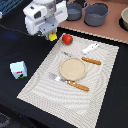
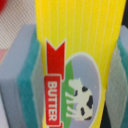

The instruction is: Interact with the objects in diverse but meaningful ways.

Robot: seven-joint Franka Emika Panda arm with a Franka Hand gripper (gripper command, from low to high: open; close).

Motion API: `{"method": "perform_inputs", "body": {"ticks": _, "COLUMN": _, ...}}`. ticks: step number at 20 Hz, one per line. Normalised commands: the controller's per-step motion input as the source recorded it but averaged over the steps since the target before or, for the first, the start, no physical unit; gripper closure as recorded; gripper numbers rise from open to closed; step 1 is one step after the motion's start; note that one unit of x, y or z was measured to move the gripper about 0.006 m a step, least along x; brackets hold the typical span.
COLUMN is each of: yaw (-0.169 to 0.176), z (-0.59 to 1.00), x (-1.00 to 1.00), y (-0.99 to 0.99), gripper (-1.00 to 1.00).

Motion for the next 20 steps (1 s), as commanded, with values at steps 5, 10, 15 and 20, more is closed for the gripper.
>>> {"method": "perform_inputs", "body": {"ticks": 5, "yaw": -0.033, "z": 0.48, "x": 0.72, "y": -0.54, "gripper": 1.00}}
{"method": "perform_inputs", "body": {"ticks": 10, "yaw": -0.001, "z": 0.11, "x": 0.59, "y": -0.72, "gripper": 1.00}}
{"method": "perform_inputs", "body": {"ticks": 15, "yaw": 0.000, "z": 0.13, "x": 0.55, "y": -0.73, "gripper": 1.00}}
{"method": "perform_inputs", "body": {"ticks": 20, "yaw": 0.000, "z": 0.36, "x": 0.60, "y": -0.68, "gripper": 1.00}}
